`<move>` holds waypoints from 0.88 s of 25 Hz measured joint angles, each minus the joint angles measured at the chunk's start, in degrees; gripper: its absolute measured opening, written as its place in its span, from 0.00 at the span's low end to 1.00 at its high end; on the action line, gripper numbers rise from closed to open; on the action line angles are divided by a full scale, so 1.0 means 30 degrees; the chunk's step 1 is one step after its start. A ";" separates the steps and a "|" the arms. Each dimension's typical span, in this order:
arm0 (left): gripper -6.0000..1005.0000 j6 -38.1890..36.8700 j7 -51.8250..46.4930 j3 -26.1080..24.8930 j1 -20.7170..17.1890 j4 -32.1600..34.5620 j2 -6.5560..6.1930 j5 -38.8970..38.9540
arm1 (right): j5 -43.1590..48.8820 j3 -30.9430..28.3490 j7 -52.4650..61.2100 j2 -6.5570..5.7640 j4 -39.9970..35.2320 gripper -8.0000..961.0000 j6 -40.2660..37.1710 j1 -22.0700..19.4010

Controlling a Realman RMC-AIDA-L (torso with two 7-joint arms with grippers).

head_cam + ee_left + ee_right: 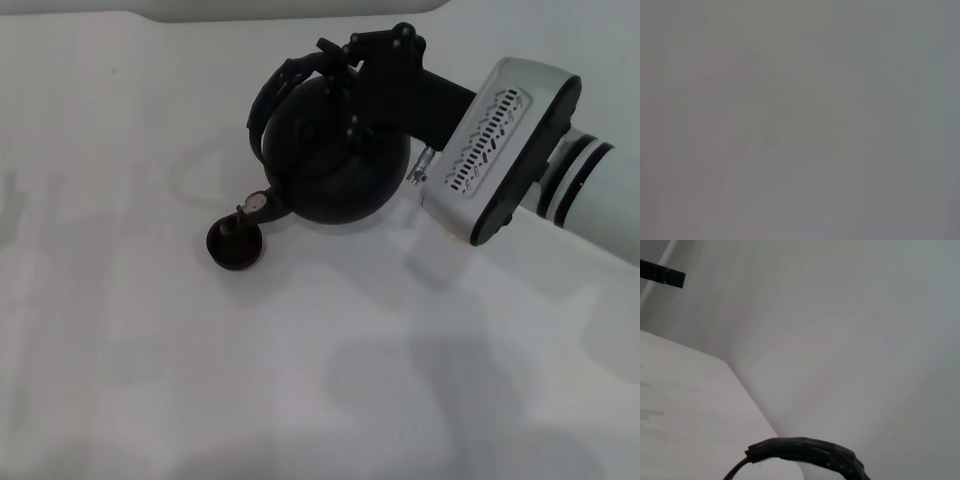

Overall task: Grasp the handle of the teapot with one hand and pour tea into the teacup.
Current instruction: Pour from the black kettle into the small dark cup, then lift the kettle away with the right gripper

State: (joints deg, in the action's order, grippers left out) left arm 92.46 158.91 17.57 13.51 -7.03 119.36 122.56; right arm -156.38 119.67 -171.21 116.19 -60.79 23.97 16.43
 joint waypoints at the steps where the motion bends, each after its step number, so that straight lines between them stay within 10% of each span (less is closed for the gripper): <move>1: 0.88 -0.0001 0.0000 0.0000 0.0006 0.0000 0.0000 -0.0001 | 0.0011 -0.0002 0.0000 0.0000 0.0007 0.12 -0.0001 0.0028; 22: 0.88 0.0000 0.0000 -0.0002 0.0110 -0.0115 0.0000 -0.0046 | 0.1323 -0.0183 -0.0028 -0.0001 0.0000 0.12 -0.0719 0.0741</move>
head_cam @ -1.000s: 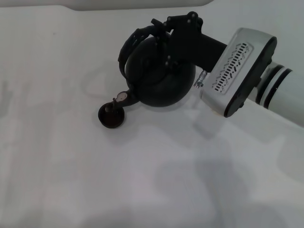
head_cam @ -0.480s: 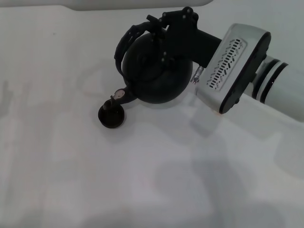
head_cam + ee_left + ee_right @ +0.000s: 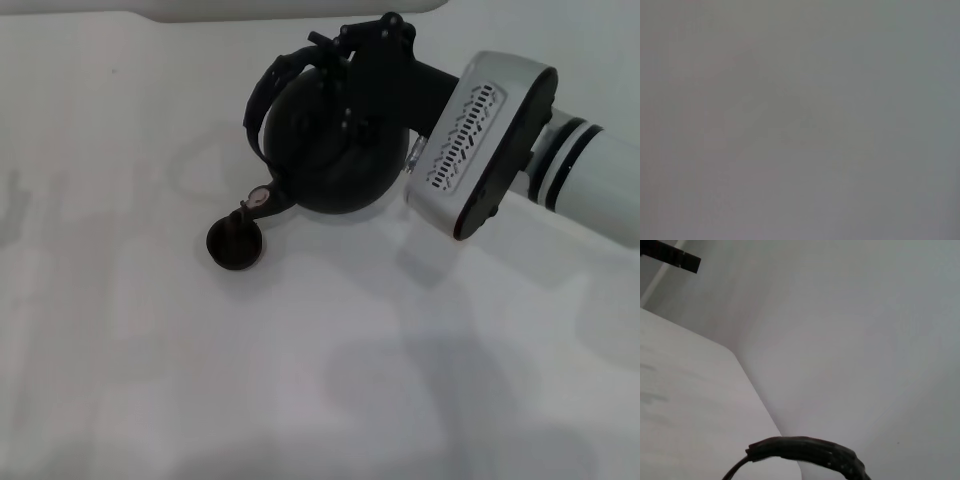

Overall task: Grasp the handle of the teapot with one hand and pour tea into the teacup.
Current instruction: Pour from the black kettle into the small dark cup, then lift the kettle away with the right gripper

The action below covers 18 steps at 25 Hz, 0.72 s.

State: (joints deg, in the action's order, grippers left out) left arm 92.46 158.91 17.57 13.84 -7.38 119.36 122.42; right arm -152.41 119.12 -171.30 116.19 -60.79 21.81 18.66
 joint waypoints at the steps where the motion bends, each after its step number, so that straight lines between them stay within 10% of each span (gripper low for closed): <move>1: 0.88 0.0000 0.0000 0.0002 0.0009 -0.0036 0.0000 0.0000 | 0.0131 -0.0049 0.0000 0.0000 -0.0001 0.12 -0.0022 0.0019; 18: 0.88 0.0000 0.0000 0.0002 0.0072 -0.0089 0.0000 0.0002 | 0.1549 -0.0289 0.0001 0.0000 -0.0011 0.12 -0.0036 0.0064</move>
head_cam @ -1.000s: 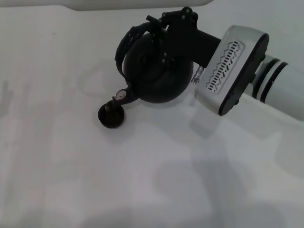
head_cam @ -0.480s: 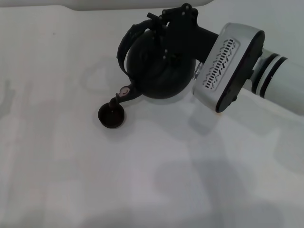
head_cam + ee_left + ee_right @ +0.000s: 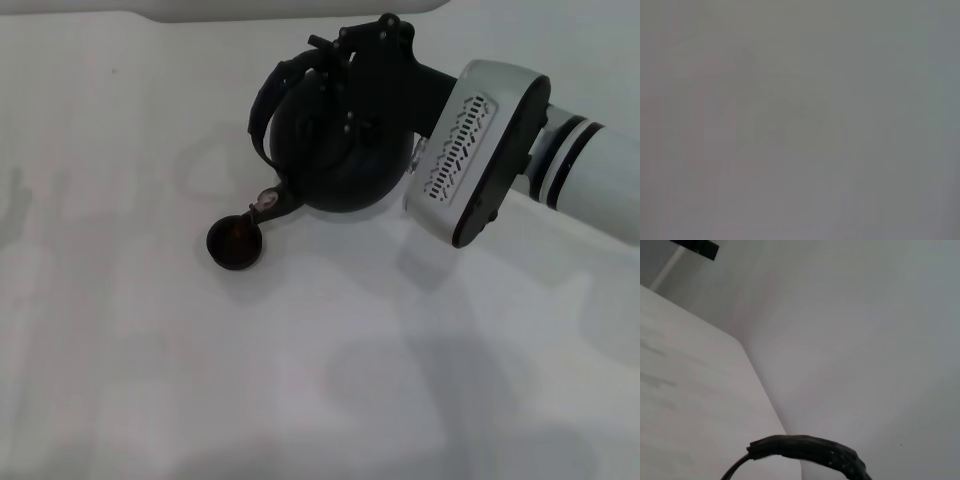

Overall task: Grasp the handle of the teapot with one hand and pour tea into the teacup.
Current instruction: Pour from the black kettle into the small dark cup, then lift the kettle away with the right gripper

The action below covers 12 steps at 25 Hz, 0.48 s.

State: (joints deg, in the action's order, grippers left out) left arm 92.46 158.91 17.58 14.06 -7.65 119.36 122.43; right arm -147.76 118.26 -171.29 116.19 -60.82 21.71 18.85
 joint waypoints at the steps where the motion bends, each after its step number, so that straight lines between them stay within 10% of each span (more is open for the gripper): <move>1: 0.88 0.0000 0.0000 -0.0002 0.0000 0.0000 0.0000 0.0000 | 0.0116 -0.0004 -0.0001 0.0000 0.0000 0.12 -0.0005 -0.0002; 12: 0.88 -0.0024 0.0001 -0.0073 0.0032 -0.0001 0.0000 0.0000 | 0.1070 -0.0002 0.0000 0.0000 -0.0201 0.12 -0.0223 0.0001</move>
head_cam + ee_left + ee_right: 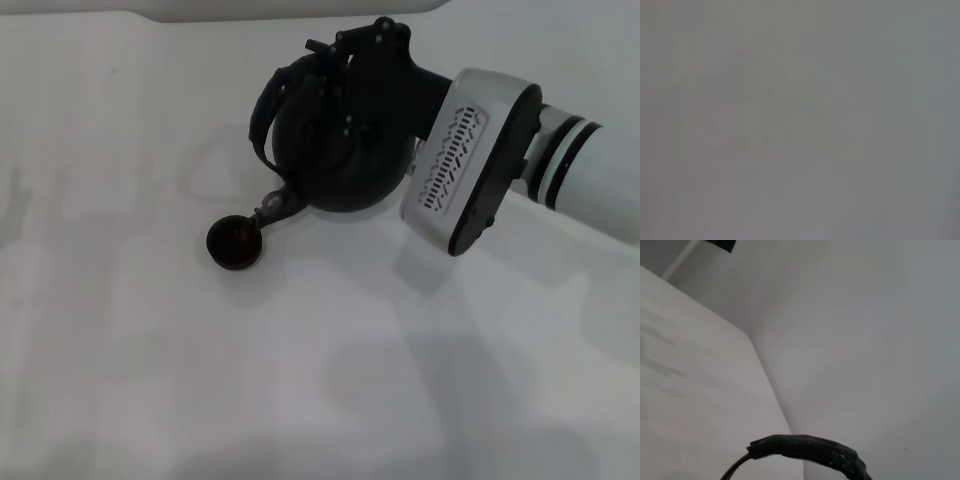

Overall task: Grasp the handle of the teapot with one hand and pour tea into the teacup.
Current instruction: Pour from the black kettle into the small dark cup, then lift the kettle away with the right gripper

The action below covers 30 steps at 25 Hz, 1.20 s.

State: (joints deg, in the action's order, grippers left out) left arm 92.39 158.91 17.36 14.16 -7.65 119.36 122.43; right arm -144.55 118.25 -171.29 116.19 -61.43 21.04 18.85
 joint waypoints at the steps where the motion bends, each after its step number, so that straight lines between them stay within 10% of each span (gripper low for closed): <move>1: 0.88 -0.0003 -0.0001 -0.0005 0.0008 0.0001 0.0000 0.0000 | 0.0032 0.0002 0.0000 0.0000 -0.0020 0.12 -0.0009 0.0011; 30: 0.88 -0.0028 -0.0001 0.0073 0.0026 0.0001 0.0000 0.0001 | -0.0002 0.0162 0.0000 0.0001 -0.0297 0.12 0.0034 -0.0037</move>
State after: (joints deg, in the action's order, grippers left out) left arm 92.30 158.91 17.58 14.24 -7.65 119.36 122.43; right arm -144.56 118.74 -171.29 116.19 -62.32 21.14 18.74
